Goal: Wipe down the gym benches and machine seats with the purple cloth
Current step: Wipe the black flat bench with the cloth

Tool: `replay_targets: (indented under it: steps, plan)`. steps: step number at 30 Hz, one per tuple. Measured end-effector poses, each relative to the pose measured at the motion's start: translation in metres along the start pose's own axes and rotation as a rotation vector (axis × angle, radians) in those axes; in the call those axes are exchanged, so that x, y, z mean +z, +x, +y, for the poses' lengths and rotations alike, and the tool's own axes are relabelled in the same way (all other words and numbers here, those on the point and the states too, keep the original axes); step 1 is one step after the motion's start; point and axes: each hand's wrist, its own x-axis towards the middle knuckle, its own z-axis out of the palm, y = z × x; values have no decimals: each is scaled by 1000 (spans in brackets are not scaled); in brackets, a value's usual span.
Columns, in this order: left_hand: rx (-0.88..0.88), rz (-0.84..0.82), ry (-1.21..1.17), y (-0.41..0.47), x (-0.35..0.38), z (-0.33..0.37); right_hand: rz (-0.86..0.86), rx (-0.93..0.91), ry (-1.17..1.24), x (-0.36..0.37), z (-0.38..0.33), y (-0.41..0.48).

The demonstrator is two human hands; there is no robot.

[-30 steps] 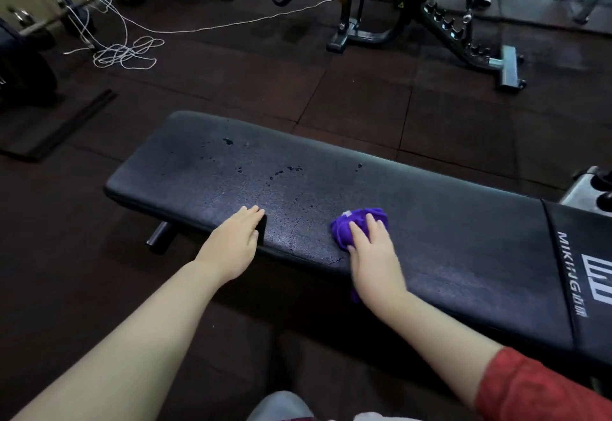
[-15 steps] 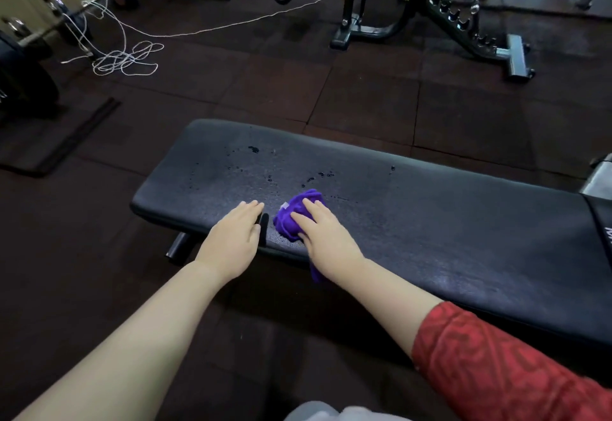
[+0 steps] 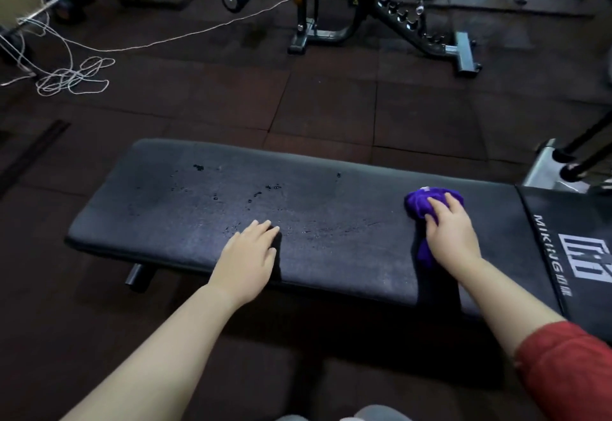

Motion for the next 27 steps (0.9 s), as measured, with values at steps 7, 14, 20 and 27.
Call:
replay_targets:
  steps: [7, 14, 20, 27]
  plan:
    - [-156, -51, 77, -10, 0, -12, -134, -52, -12, 32, -56, 76]
    - [-199, -54, 10, -7, -3, -13, -359, -567, 46, 73, -157, 21]
    - [-209, -45, 3, -6, -1, -14, -330, -653, 59, 52, -104, -20]
    - [-198, -39, 56, -9, 1, -12, -177, -359, -22, 23, -27, 24]
